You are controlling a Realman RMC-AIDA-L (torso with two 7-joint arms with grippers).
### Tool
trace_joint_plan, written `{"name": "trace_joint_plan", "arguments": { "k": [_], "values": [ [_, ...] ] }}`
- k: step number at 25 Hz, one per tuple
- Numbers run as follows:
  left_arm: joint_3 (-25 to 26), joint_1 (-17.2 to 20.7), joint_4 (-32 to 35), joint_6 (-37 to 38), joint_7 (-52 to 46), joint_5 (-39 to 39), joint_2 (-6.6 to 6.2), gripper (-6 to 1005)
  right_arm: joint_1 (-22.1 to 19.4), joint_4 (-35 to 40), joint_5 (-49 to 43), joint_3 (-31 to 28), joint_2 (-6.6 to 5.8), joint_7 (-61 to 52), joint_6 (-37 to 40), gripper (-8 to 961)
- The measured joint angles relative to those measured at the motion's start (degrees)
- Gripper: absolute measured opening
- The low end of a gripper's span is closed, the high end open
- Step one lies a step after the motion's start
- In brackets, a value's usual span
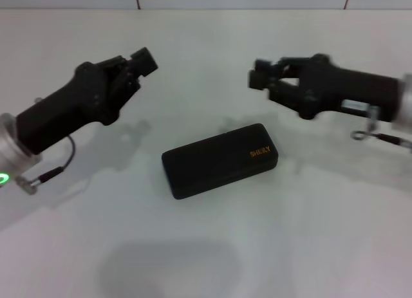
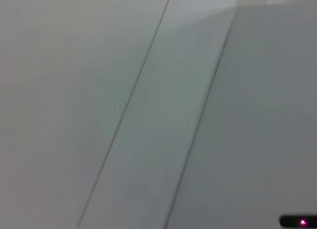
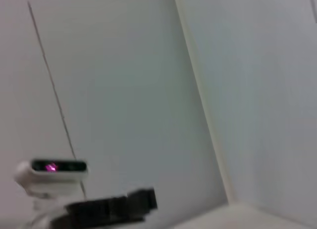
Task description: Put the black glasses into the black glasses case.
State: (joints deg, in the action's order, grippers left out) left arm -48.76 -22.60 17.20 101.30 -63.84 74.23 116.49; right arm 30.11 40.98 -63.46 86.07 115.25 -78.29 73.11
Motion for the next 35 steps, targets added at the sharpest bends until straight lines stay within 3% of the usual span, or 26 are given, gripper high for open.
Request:
{"name": "trace_joint_plan", "arguments": {
  "k": [2, 3, 4, 6, 8, 10, 13, 21, 23, 35],
  "values": [
    [-0.1, 0.2, 0.3, 0.3, -0.8, 0.3, -0.40, 133, -0.7, -0.1, -3.5, -5.3, -1.27, 0.1, 7.5, 217],
    [-0.2, 0.7, 1.3, 0.7, -2.7, 0.9, -1.00, 135, -0.5, -0.6, -8.7, -9.3, -2.93, 0.3, 15.2, 249],
    [-0.4, 1.8, 3.5, 1.0, -5.4, 2.4, -1.74, 136, -0.5, -0.6, -8.7, -9.3, -2.93, 0.3, 15.2, 271],
    [-0.5, 3.3, 7.3, 1.6, -5.8, 6.1, -2.37, 139, -0.2, -1.4, -14.9, -12.2, -4.63, 1.1, 22.9, 315],
    [-0.6, 4.9, 10.8, 2.7, -5.5, 10.1, -3.17, 142, -0.1, -2.4, -19.0, -14.3, -5.50, 2.5, 28.2, 359],
    [-0.7, 6.0, 12.5, 3.8, -5.5, 12.4, -3.90, 145, -1.0, -3.9, -20.5, -16.8, -5.35, 5.8, 32.4, 404],
    [-0.8, 6.4, 12.7, 4.2, -5.3, 15.6, -4.43, 397, -2.3, -5.9, -20.8, -18.5, -4.62, 10.7, 34.8, 470],
    [-0.6, 6.7, 12.8, 6.6, -4.7, 17.8, -3.83, 738, -1.9, -8.3, -21.6, -18.5, -3.30, 14.0, 33.9, 710],
    [-0.6, 6.7, 12.8, 7.8, -4.6, 17.8, -3.82, 832, -1.5, -8.3, -22.5, -18.6, -2.91, 14.0, 33.3, 713],
    [-0.6, 6.4, 12.9, 11.7, -4.5, 17.8, -3.82, 868, 0.4, -8.3, -23.8, -18.9, -1.87, 14.1, 32.3, 718]
  ]
}}
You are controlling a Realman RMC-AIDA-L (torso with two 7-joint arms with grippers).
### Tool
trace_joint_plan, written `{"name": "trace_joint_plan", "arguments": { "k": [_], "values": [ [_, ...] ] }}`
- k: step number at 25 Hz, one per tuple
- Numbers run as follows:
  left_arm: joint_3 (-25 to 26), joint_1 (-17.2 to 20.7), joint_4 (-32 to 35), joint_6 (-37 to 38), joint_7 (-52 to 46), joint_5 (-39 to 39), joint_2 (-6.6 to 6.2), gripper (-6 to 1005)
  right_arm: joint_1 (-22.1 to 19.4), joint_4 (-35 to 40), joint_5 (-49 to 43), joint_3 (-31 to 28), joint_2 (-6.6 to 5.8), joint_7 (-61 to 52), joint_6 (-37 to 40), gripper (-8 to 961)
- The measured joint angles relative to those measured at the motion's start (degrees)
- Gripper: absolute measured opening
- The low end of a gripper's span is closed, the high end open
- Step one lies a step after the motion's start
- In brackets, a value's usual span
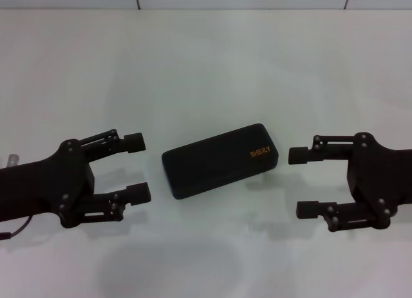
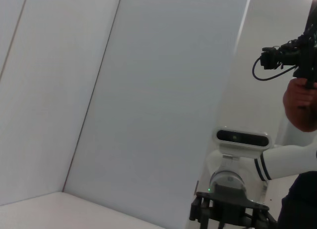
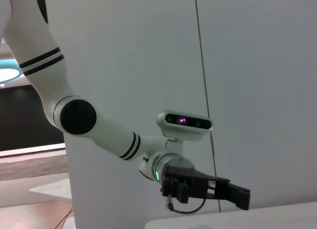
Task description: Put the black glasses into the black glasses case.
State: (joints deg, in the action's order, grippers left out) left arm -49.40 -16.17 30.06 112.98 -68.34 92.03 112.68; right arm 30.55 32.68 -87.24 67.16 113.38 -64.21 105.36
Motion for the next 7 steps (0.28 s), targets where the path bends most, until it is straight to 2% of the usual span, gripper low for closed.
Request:
{"name": "trace_joint_plan", "arguments": {
  "k": [7],
  "values": [
    [-0.1, -0.1, 0.0, 0.2, 0.0, 0.0, -0.05, 868, 0.9, -0.1, 0.0, 0.0, 0.88, 0.0, -0.9, 718]
  ]
}}
